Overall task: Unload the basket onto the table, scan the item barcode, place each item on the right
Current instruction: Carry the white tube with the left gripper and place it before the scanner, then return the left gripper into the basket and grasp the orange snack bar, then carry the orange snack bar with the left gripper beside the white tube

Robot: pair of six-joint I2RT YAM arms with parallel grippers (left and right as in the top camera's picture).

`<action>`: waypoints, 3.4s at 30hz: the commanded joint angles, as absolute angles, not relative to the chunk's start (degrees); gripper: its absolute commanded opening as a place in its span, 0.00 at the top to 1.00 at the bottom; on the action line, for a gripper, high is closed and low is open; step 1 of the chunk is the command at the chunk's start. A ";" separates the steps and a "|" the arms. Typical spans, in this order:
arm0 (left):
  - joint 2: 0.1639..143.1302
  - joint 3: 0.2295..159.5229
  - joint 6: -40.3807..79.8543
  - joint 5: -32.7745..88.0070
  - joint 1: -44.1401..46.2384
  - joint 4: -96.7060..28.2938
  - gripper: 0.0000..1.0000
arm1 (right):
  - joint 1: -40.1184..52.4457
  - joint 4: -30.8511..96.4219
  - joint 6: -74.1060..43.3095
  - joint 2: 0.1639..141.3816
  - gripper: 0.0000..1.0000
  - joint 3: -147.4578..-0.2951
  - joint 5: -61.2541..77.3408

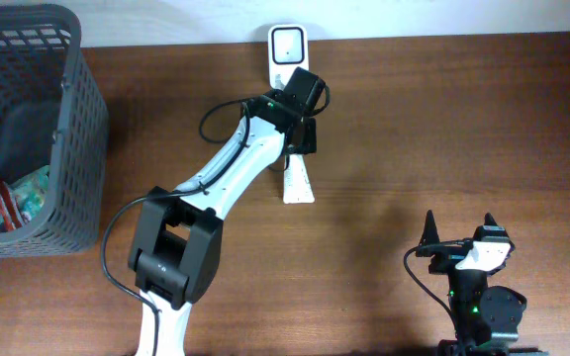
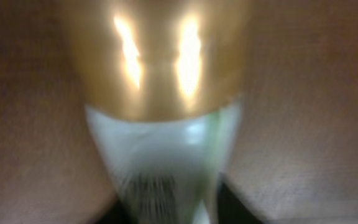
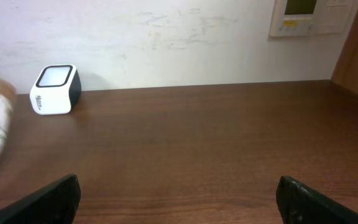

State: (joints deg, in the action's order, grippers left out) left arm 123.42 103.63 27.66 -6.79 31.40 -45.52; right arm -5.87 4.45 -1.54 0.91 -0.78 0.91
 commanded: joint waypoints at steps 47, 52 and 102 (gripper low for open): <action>115.28 100.47 -0.32 -26.83 -32.34 -61.58 0.16 | -5.98 4.54 -1.96 0.47 0.01 -0.32 0.38; 118.19 100.42 -0.03 -26.04 -35.00 -62.26 0.44 | -5.98 4.54 -1.96 0.47 0.01 -0.32 0.38; 120.18 179.83 20.18 36.69 -9.54 -76.79 1.00 | -5.98 4.54 -1.96 0.47 0.01 -0.32 0.38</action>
